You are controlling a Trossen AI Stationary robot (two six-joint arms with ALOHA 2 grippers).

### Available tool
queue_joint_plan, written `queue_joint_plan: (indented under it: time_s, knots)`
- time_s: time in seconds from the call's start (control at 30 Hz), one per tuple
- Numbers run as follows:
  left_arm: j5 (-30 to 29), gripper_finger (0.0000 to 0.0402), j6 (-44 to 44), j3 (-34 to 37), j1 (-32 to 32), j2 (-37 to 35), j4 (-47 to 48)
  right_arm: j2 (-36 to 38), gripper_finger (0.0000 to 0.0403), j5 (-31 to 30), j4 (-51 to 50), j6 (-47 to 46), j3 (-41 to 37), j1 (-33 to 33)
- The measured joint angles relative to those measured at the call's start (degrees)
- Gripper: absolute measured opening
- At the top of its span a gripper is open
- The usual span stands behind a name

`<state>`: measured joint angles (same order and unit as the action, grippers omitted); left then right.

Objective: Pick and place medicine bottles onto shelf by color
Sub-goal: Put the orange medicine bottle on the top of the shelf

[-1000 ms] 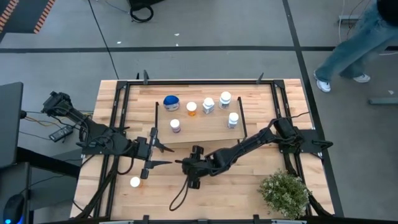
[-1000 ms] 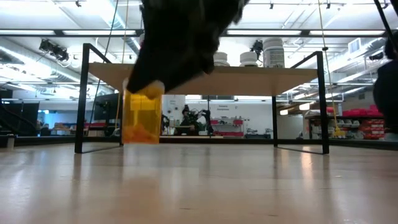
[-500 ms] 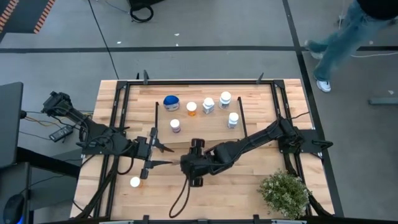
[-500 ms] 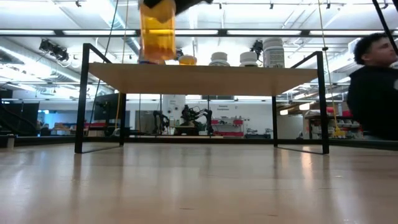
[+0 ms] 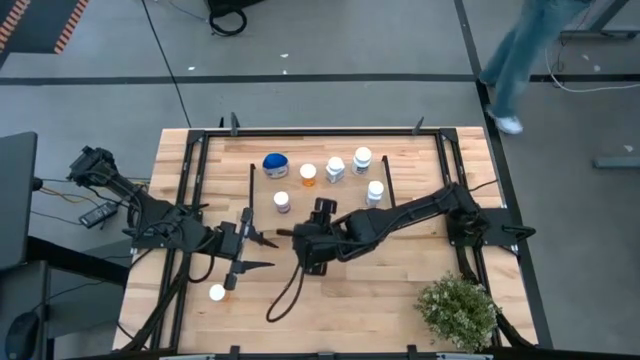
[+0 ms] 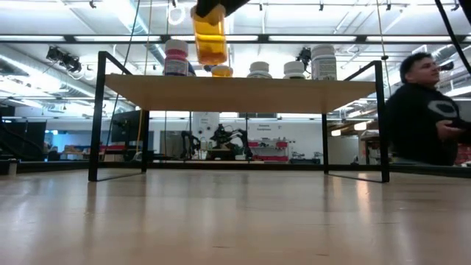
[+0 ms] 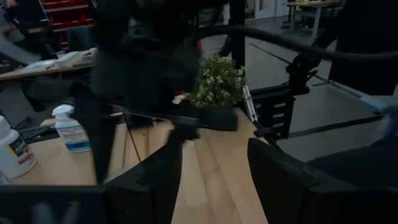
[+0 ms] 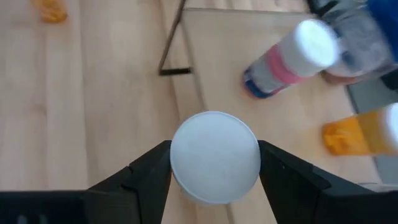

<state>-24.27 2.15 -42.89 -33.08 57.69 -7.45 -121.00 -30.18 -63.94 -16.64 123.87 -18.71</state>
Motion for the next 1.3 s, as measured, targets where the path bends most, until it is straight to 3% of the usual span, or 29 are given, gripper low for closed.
queue_joint_plan:
  time_s: [0.4, 0.9, 1.07, 1.3]
  knots:
    - [0.02, 0.0189, -0.15, 0.07, -0.02, -0.11, 1.07, 2.83, 0.023, -3.0, 0.06, 1.74, -2.96, 0.98]
    - [0.02, 0.0176, -0.48, 0.07, -0.02, -0.13, 1.91, 5.19, 0.023, 5.67, 2.94, 9.88, -4.14, 4.96]
    - [0.01, 0.0177, -1.52, 0.07, -0.01, -0.17, 2.59, 8.79, 0.023, 8.18, 10.77, 10.71, -12.48, 5.5]
    - [-0.08, 0.0172, -1.51, 0.07, -0.01, -0.17, 2.65, 22.62, 0.023, 10.06, 29.78, 10.8, -31.53, 7.32]
